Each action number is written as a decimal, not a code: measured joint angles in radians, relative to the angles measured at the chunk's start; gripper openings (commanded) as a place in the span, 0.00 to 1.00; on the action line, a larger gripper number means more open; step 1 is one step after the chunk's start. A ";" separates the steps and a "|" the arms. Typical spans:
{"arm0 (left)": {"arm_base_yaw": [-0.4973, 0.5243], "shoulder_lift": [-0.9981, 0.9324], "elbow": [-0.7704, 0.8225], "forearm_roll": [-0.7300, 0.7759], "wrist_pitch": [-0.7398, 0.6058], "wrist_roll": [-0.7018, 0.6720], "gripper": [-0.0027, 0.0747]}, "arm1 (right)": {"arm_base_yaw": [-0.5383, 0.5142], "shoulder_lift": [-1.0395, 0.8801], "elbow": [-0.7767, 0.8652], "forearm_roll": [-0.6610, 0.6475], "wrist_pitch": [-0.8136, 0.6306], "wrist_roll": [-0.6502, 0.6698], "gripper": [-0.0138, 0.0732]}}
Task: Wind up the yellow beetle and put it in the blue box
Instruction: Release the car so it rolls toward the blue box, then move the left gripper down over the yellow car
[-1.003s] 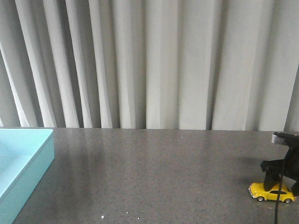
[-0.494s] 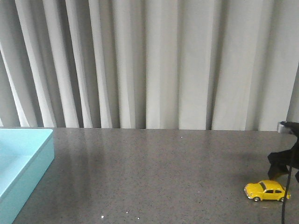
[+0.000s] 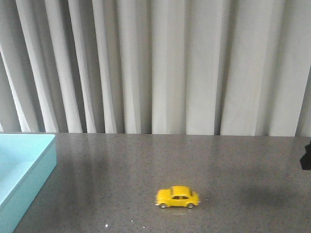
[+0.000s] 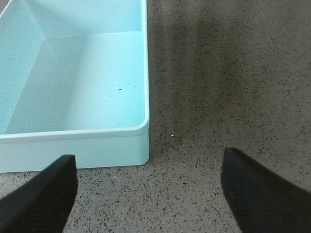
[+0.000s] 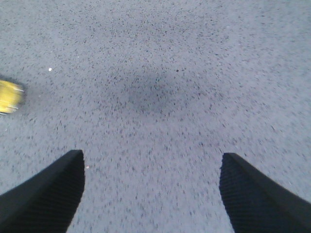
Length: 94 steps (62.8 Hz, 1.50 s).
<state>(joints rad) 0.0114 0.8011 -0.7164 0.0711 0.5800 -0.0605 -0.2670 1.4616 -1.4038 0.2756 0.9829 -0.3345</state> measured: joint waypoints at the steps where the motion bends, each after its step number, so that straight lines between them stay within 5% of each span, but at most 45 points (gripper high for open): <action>1: 0.000 0.000 0.000 0.000 0.000 0.000 0.80 | 0.000 -0.021 0.020 -0.002 -0.008 0.000 0.81; 23: 0.000 0.000 0.000 -0.001 0.000 0.000 0.80 | 0.052 -0.409 0.384 -0.023 -0.077 0.016 0.81; 45: 0.000 0.000 0.000 -0.002 0.000 0.000 0.80 | 0.286 -0.536 0.576 -0.370 -0.076 0.365 0.81; 61: 0.000 0.000 0.000 -0.002 0.000 0.021 0.80 | 0.301 -0.600 0.628 -0.393 -0.105 0.401 0.81; 78: -0.018 0.015 -0.028 -0.092 0.021 0.278 0.80 | 0.301 -0.601 0.628 -0.393 -0.109 0.401 0.81; 94: -0.090 0.209 -0.250 -0.173 0.107 0.652 0.80 | 0.301 -0.601 0.628 -0.393 -0.109 0.401 0.81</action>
<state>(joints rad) -0.0782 1.0097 -0.9666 -0.1020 0.6870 0.5915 0.0337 0.8601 -0.7758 -0.1177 0.8743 0.0670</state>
